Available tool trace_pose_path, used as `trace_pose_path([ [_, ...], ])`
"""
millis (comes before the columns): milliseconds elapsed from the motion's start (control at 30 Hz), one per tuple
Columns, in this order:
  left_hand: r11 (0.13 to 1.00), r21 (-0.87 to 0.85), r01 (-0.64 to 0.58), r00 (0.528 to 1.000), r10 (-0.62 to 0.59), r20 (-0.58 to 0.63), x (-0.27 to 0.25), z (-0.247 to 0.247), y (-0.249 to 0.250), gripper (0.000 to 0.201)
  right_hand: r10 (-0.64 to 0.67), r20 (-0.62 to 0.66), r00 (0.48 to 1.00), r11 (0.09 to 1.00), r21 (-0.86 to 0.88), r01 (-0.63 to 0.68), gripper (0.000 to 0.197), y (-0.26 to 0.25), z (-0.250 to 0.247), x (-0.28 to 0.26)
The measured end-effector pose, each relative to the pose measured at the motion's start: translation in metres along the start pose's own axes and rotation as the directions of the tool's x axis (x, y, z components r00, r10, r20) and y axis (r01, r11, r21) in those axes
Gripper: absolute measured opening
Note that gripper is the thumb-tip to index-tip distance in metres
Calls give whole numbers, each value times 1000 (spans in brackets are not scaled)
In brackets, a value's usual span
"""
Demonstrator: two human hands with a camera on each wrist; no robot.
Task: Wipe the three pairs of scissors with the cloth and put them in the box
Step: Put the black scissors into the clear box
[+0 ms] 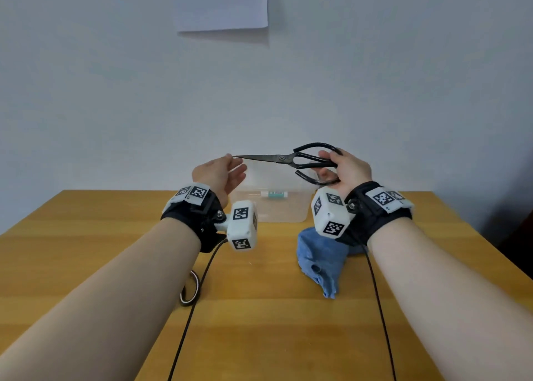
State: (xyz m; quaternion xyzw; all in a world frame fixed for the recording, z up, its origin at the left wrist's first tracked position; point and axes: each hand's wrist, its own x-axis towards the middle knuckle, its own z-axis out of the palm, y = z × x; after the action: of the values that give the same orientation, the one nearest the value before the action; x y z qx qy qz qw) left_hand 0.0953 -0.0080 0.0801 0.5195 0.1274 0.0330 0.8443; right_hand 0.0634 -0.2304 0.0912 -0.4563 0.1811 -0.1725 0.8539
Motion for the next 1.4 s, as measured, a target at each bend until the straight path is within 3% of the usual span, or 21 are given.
trace_pose_path([
  [167,980,191,-57,994,72,-76,38,-16,-20,15,-52,-107,993,996,-73,44,13,8,6,44],
  [300,960,269,-70,977,121,-177,60,-15,-28,41,-60,-97,993,985,-167,43,15,30,25,67],
  [367,950,302,-83,972,143,-185,67,-14,-30,43,-38,-41,998,962,-273,26,14,41,35,73],
  [433,939,332,-84,975,147,-168,72,-12,-33,42,-65,64,996,828,-553,89,31,46,43,79],
  [500,930,360,-77,983,131,-128,73,-12,-35,39,-97,192,977,579,-787,212,50,45,49,79],
  [533,926,371,-73,987,120,-105,72,-12,-37,36,-120,246,962,489,-828,273,55,43,50,76],
  [600,916,396,-69,991,107,-76,69,-13,-40,32,-156,322,934,420,-834,358,56,41,49,69],
  [700,909,410,-77,992,111,-59,61,-17,-39,31,-177,412,894,409,-795,447,43,39,48,55],
  [767,915,400,-59,995,88,-53,53,-21,-37,31,-194,415,889,463,-760,456,29,35,46,40],
  [833,914,405,-40,997,63,-43,40,-27,-35,27,-189,386,903,548,-721,423,21,29,40,25],
  [933,884,466,-24,997,54,-50,20,-40,-33,20,-37,369,929,631,-712,308,18,25,26,2],
  [1000,829,559,-24,996,68,-59,8,-50,-30,16,111,364,925,601,-765,229,16,25,17,-13],
  [1067,707,707,10,998,33,-46,-7,-59,-27,9,277,353,894,528,-833,165,18,29,5,-26],
  [1200,245,969,35,977,-213,19,-36,-76,-26,36,569,357,741,514,-858,19,23,49,-26,-53],
  [1233,159,987,28,963,-268,16,-41,-79,-29,40,605,318,730,470,-883,-5,25,58,-37,-57],
  [1300,71,997,14,945,-326,10,-50,-83,-35,42,583,224,781,356,-934,2,24,75,-56,-59],
  [1400,30,1000,-3,944,-329,13,-69,-82,-37,40,536,154,830,292,-956,-11,19,83,-71,-59],
])
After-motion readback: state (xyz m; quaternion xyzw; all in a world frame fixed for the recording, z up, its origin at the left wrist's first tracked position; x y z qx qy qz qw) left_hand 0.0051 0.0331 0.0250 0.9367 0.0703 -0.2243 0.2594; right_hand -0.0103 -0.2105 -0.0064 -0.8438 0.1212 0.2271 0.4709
